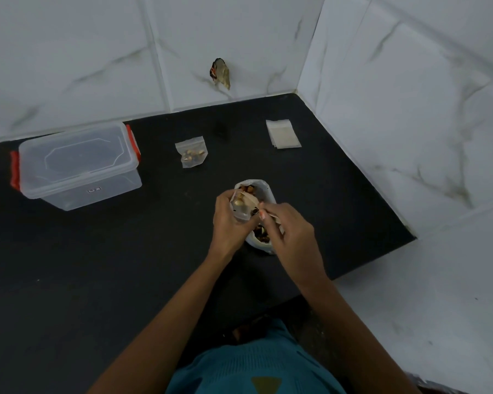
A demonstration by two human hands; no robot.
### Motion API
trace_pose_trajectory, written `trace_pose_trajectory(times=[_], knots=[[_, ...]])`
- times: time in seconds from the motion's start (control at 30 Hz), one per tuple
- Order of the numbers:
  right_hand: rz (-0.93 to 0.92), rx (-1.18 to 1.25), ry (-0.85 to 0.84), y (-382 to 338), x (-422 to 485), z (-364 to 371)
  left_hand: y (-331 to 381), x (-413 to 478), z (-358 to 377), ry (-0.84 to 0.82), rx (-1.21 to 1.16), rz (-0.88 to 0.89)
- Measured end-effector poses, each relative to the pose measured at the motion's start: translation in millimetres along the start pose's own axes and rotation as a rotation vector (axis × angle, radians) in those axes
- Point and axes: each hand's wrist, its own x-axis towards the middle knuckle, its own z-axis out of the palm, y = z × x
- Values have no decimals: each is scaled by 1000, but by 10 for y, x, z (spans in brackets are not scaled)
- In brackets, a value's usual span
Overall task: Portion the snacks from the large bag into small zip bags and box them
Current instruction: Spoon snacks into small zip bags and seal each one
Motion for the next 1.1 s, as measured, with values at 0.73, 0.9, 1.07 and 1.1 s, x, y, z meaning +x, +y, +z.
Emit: trace_pose_trajectory(times=[0.73, 0.9, 1.07, 1.1], knots=[[236, 343, 95, 138, 12, -164, -31, -30, -18, -39, -50, -17], [-62, 93, -99, 241, -107, -48, -29, -17, -16, -46, -80, -3], [-21, 88, -54, 270, -92, -34, -9, 9, -16, -20, -79, -25], [-22, 90, -53, 264, -89, -30, -3, 9, -18, -22, -81, -22]])
